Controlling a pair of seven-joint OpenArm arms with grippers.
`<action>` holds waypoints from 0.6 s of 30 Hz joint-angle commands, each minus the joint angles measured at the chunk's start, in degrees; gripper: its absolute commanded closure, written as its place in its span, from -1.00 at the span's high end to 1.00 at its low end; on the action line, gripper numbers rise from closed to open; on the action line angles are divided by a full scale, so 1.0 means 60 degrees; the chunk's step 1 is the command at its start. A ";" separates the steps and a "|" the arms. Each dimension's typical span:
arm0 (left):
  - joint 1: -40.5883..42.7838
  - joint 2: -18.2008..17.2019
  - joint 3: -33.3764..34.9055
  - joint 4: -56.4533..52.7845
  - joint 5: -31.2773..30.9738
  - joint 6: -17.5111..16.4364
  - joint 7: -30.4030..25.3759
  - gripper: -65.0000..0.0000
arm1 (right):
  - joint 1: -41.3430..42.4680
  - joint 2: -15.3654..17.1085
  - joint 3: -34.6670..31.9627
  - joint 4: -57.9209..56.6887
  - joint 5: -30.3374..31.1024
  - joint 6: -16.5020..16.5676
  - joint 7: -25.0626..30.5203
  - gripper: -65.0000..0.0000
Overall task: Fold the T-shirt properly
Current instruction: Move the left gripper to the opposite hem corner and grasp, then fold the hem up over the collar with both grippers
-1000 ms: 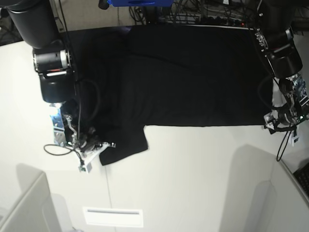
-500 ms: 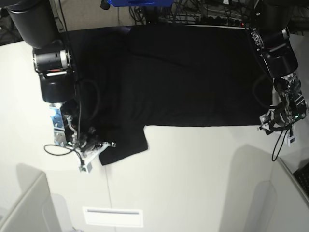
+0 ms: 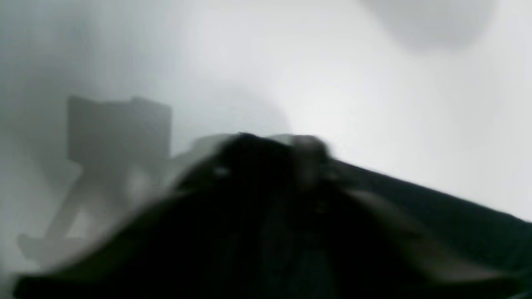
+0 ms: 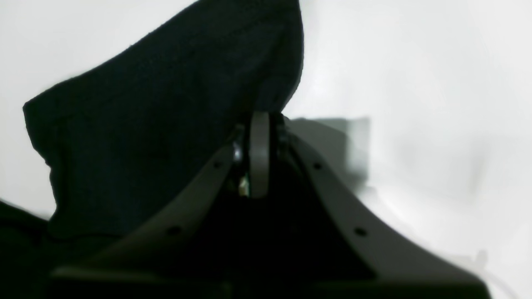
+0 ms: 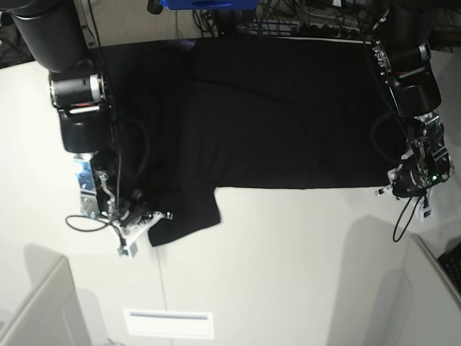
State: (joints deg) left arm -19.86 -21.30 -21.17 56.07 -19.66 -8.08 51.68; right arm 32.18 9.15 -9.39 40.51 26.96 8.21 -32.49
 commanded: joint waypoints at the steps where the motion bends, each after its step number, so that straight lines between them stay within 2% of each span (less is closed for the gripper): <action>1: -0.0068 -0.0047 0.0019 0.0024 -0.0027 -0.0024 0.0317 -0.93 | 0.0211 0.0051 -0.0010 0.0112 0.0012 0.0002 0.0001 -1.00; 2: 0.0020 -0.0047 -0.0010 0.0024 -0.0027 -0.0024 0.0317 -1.00 | 0.0211 0.0051 -0.0010 0.0112 0.0012 0.0002 0.0001 -1.00; 10: 0.0181 -0.0106 -0.0069 0.0537 -0.0115 -0.0024 0.0317 -1.00 | 0.0152 0.0109 0.0004 0.0376 0.0012 0.0002 0.0016 -1.00; 18: 0.0709 -0.0047 -0.0084 0.2134 -0.0130 -0.0039 0.0566 -1.00 | -0.0917 0.0607 0.0019 0.3028 0.0012 -0.0042 -0.0043 -1.00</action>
State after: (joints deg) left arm -14.28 -20.73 -21.45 67.83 -20.01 -8.12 55.59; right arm 24.73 12.14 -9.61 57.49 26.70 7.97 -33.95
